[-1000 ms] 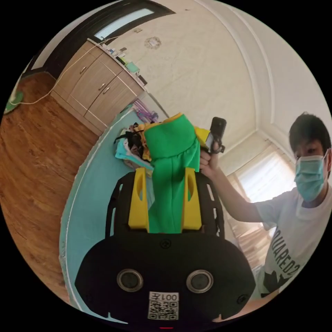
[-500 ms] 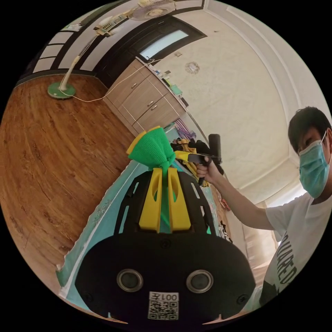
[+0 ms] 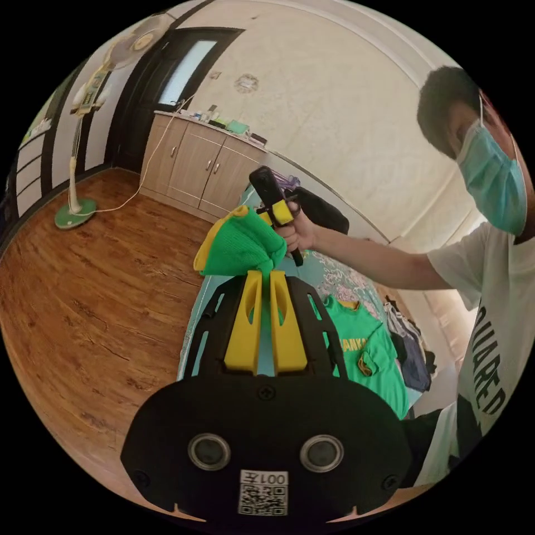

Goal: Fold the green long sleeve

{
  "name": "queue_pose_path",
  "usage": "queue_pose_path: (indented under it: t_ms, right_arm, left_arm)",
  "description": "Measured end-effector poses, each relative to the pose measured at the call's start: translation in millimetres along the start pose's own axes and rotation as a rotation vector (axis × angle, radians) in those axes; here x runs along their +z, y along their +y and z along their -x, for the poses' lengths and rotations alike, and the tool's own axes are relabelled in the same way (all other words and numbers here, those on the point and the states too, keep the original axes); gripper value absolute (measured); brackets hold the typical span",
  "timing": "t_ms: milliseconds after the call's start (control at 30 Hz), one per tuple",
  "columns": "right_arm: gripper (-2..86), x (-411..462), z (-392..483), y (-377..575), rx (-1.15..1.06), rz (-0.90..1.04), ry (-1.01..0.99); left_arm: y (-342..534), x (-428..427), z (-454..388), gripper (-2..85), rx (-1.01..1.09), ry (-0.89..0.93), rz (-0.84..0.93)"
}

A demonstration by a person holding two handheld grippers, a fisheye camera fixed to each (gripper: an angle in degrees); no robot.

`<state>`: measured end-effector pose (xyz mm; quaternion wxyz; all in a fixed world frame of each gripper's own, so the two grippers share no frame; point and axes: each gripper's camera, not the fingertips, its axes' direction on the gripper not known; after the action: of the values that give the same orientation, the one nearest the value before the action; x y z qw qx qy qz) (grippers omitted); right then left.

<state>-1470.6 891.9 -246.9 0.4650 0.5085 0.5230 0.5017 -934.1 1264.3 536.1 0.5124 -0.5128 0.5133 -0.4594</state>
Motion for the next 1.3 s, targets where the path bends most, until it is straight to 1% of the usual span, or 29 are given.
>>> queue_pose_path:
  t_ms: [100, 167, 233, 300, 400, 433, 467, 533, 600, 667, 800, 833, 867, 967, 1033, 1100, 1200, 1267, 1300]
  right_arm:
    - [13.4, -3.3, 21.3, 3.0, -0.004, 0.057, 0.039]
    - [15.5, -9.2, 41.2, 13.0, 0.016, 0.099, 0.167]
    - [16.9, -14.2, 50.7, 23.4, 0.043, 0.126, 0.239]
    - [17.9, -15.7, 54.0, 32.5, 0.059, 0.135, 0.248]
    - [17.8, -6.0, 54.1, 36.8, 0.039, 0.152, 0.153]
    - [17.0, -0.3, 52.1, 35.6, 0.028, 0.168, 0.072]
    - [15.6, 6.9, 50.7, 34.4, 0.003, 0.195, -0.03]
    - [11.7, 17.9, 49.3, 32.9, -0.027, 0.235, -0.164]
    - [7.9, 24.5, 53.4, 34.2, -0.055, 0.238, -0.181]
    - [5.1, 19.3, 70.8, 41.4, -0.108, 0.169, -0.091]
    - [3.1, -3.8, 110.4, 59.3, -0.157, 0.017, 0.095]
    - [2.8, -8.1, 127.3, 65.1, -0.179, -0.007, 0.176]
    - [2.7, -7.8, 144.4, 69.3, -0.197, -0.001, 0.261]
    - [2.5, 0.5, 186.3, 76.0, -0.249, 0.019, 0.409]
    - [2.5, 10.5, 211.1, 80.1, -0.284, 0.037, 0.494]
    - [2.5, 23.4, 236.1, 85.7, -0.329, 0.071, 0.517]
    - [2.5, 43.2, 274.5, 106.1, -0.362, 0.149, 0.535]
    - [2.3, 53.6, 302.3, 138.0, -0.336, 0.182, 0.576]
    - [2.3, 56.0, 309.6, 148.4, -0.327, 0.184, 0.586]
  left_arm:
    - [0.3, -3.0, -24.2, -1.2, 0.086, -0.034, 0.027]
    - [0.2, -5.8, -43.4, -1.2, 0.15, -0.039, 0.032]
    - [-0.1, -8.8, -57.0, -1.3, 0.197, -0.028, 0.029]
    - [-0.8, -11.2, -71.0, -1.3, 0.251, -0.019, 0.037]
    - [-1.1, -12.3, -93.4, -1.3, 0.347, -0.032, 0.091]
    - [-0.9, -12.3, -101.5, -1.3, 0.383, -0.036, 0.115]
    - [-1.1, -12.2, -109.5, -1.3, 0.416, -0.036, 0.138]
    - [-2.2, -11.8, -119.0, -1.3, 0.438, -0.047, 0.166]
    - [-3.5, -12.9, -125.3, -1.4, 0.434, -0.046, 0.173]
    - [-6.1, -17.6, -130.8, -1.4, 0.387, -0.071, 0.151]
    - [-9.7, -27.3, -142.6, -1.3, 0.31, -0.114, 0.076]
    - [-11.1, -29.5, -148.0, -1.2, 0.285, -0.12, 0.042]
    - [-12.8, -30.0, -154.3, -1.1, 0.27, -0.121, 0.02]
    - [-19.0, -28.0, -175.4, -0.9, 0.257, -0.165, -0.018]
    - [-25.4, -26.4, -189.4, -0.9, 0.255, -0.151, -0.039]
    - [-32.4, -23.4, -204.9, -0.9, 0.265, -0.148, -0.047]
    - [-46.6, -18.9, -243.4, -0.9, 0.348, -0.112, -0.023]
    - [-53.5, -11.1, -289.2, -0.9, 0.482, -0.037, 0.029]
    - [-54.1, -7.2, -301.9, -0.9, 0.517, -0.011, 0.049]
